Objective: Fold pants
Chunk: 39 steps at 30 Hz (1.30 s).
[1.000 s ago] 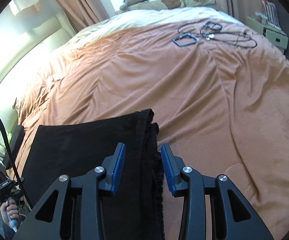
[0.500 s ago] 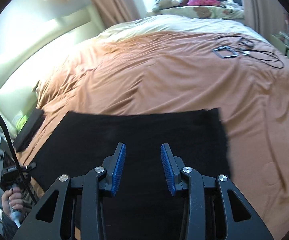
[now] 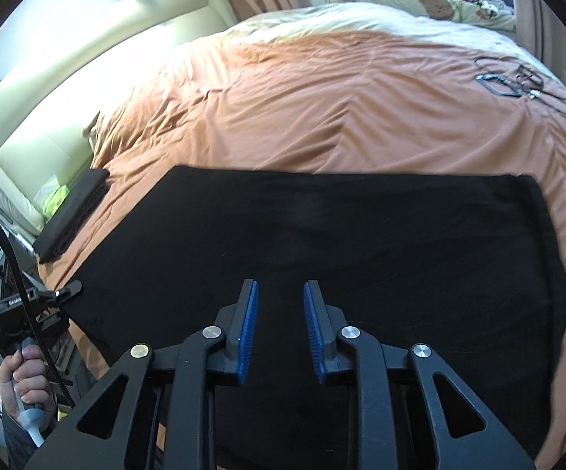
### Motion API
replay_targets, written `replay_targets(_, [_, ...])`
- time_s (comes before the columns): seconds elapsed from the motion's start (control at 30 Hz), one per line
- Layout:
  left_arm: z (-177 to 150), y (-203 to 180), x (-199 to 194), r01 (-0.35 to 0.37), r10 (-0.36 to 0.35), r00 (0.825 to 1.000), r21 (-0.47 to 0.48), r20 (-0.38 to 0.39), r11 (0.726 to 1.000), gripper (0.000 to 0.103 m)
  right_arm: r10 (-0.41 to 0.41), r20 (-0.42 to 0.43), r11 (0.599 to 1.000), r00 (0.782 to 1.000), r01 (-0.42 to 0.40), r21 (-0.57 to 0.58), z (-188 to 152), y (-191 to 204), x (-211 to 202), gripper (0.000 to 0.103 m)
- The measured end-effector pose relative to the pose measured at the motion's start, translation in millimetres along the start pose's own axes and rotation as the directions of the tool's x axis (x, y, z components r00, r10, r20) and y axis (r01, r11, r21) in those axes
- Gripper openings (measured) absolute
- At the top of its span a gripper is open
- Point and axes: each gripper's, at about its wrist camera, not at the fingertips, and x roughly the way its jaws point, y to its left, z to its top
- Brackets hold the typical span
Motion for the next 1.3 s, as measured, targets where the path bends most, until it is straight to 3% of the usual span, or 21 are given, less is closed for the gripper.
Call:
replay_targets(0.37, [0,-19,-6,0.07,-0.07,0.998,0.013,0.005,0.997,0.011,0.008,-0.132,1.0,0.991,-0.007,0.012,-32,30,50,0.01])
replay_targets(0.73, [-1,-21,-4,0.075,-0.075,0.997,0.006,0.009,0.997,0.011,0.049,-0.19,0.999,0.981,-0.049,0.006,-54,52,46,0.01])
replay_targets(0.83, [-1,-19,-4,0.07,-0.07,0.997,-0.001,0.012,0.998,0.011,0.028,-0.222,0.999,0.975,-0.033,-0.015,-49,57,47,0.01])
replay_targets(1.0, [-1,-11,-6,0.071,-0.071,0.997,-0.026,0.018,0.997,0.011,0.002,-0.195,1.0,0.981,-0.007,-0.027,-27,57,47,0.01])
replay_targets(1.3, [-4,4,-5,0.064,-0.063,0.998,-0.071,0.016,0.995,0.011,-0.034,-0.201,0.999,0.979,0.034,-0.006,8,43,85,0.009])
